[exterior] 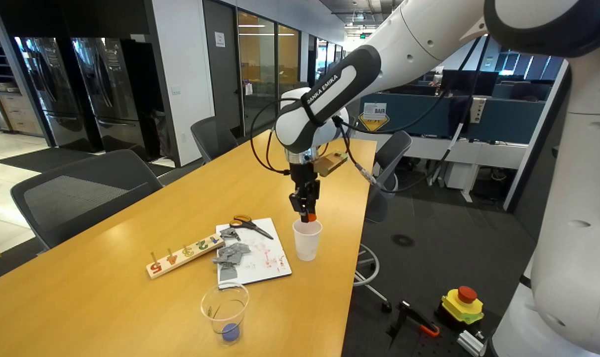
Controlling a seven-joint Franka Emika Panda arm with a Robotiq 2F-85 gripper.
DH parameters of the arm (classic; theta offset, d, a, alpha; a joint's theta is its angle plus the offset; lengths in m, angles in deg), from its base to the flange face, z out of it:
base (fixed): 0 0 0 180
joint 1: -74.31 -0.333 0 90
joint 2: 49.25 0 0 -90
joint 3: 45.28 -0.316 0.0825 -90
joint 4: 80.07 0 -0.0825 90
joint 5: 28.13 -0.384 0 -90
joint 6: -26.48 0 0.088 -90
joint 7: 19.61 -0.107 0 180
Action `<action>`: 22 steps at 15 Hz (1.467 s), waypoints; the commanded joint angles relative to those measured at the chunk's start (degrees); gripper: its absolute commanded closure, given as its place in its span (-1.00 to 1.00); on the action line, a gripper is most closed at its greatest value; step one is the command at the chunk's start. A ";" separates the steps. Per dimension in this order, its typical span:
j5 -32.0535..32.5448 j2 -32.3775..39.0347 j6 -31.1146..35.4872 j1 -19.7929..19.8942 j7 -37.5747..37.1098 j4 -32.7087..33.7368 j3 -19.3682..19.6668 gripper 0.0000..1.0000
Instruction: Pick up the orange and yellow objects from the table and put them in the two cups
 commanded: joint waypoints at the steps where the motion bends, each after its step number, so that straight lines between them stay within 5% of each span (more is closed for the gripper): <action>1: -2.04 -0.68 1.12 0.28 -0.27 -1.31 0.12 0.56; 9: -5.00 -1.34 5.55 0.46 -0.02 -3.61 0.11 0.56; 10: -4.91 -1.38 5.84 0.46 -0.27 -3.73 0.16 0.24; 11: -4.91 -1.44 6.20 0.42 -1.25 -3.89 0.27 -0.33; 12: -4.57 -1.59 6.25 0.39 -1.32 -4.00 0.31 -0.35; 16: -3.12 -3.53 5.94 -0.10 -3.45 -5.34 0.46 -0.93; 22: 0.07 -17.86 2.84 -1.38 -9.63 -15.07 0.16 -1.00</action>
